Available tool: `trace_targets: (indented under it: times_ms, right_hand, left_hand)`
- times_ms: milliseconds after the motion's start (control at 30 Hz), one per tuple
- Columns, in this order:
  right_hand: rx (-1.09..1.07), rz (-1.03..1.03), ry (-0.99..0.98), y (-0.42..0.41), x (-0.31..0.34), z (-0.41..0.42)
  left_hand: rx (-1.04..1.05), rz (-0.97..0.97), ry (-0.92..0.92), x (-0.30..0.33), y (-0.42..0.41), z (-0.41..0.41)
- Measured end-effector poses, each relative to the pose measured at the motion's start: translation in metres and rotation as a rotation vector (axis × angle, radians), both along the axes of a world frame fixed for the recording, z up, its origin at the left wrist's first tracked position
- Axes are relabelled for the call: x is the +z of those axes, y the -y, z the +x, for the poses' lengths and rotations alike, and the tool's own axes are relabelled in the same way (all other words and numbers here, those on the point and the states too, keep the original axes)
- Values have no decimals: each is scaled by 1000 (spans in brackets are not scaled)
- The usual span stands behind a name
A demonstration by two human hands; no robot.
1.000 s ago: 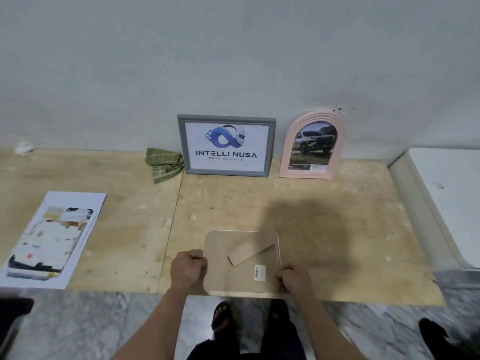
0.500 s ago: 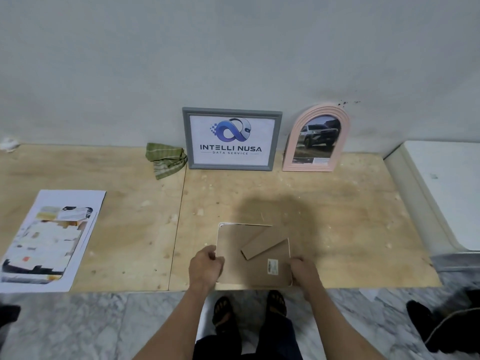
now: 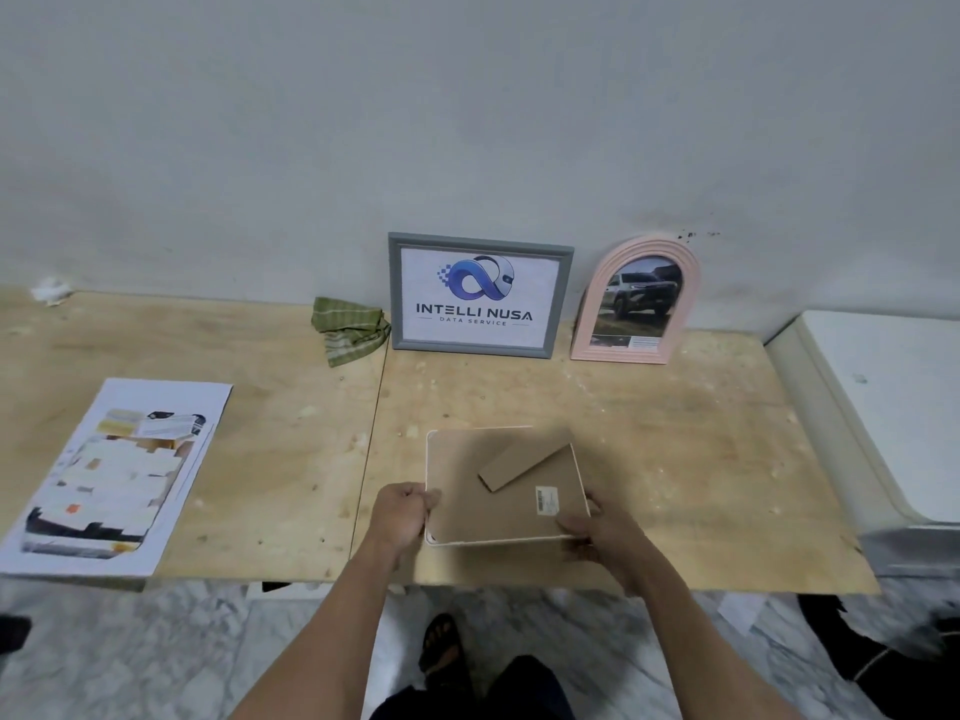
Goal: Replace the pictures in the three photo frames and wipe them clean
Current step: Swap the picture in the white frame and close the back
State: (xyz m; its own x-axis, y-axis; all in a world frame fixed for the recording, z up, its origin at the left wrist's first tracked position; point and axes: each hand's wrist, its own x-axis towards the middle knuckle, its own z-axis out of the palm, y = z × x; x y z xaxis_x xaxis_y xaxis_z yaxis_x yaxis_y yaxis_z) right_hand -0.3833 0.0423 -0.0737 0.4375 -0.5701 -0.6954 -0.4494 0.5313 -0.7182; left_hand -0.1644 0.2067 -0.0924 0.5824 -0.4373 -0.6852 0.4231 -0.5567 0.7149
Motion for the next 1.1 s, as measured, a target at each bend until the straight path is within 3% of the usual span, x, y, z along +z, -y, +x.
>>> trace_targets:
  times_ms: [200, 400, 533, 600, 767, 900, 1100]
  right_hand:
    - [-48, -87, 51, 4, 24, -5]
    - [-9, -143, 19, -12, 51, -34]
    - [-131, -198, 12, -9, 71, -66]
    - [-197, -249, 56, -10, 81, -82]
    - [-129, -304, 180, -39, 109, -97]
    - [-98, -385, 158, -53, 124, -108]
    - [-92, -398, 134, -63, 149, -121]
  left_hand:
    - [-76, -201, -193, 32, -3, -14]
    - [-101, -227, -83, 64, -18, -45]
    - [-408, -264, -146, 91, -37, -56]
    - [-528, -217, -81, 103, -42, -65]
    - [-153, -350, 90, 128, -34, -85]
    - [-87, -385, 160, 139, -39, -100]
    - [-127, -431, 105, 151, -52, -111]
